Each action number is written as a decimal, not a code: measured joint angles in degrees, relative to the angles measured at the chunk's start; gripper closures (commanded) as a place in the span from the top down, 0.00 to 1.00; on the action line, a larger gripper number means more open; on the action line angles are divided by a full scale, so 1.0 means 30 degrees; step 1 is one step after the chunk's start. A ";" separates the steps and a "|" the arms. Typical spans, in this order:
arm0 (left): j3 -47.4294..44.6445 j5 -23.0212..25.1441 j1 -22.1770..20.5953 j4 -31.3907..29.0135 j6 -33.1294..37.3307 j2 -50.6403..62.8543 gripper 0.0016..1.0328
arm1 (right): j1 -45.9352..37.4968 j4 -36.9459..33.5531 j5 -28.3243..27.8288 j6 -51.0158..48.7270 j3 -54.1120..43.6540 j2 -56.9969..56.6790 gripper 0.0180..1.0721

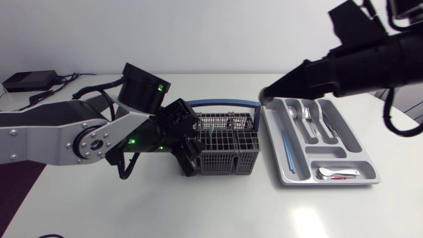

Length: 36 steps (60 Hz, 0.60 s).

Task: Unload the cutlery basket into the drawer organizer.

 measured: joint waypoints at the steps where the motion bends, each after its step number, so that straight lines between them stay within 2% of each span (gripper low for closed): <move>1: 0.0000 0.0036 0.0000 -0.0117 0.0007 -0.0066 0.54 | -0.0357 -0.0219 0.0131 -0.0189 -0.0007 -0.0219 0.06; 10: 0.0000 0.0255 0.0000 -0.0350 0.0007 -0.0554 0.56 | -0.3220 -0.0765 0.0874 -0.2040 -0.1209 -0.1690 0.06; 24: 0.0000 0.0634 0.0000 -0.0780 0.0007 -0.0758 0.56 | -0.7949 -0.1042 0.1574 -0.5763 -0.5195 -0.2390 0.06; 36: 0.0000 0.0882 0.0000 -0.0823 0.0007 -0.0758 0.57 | -1.0826 0.0539 0.2557 -0.8386 -0.8619 -0.1931 0.06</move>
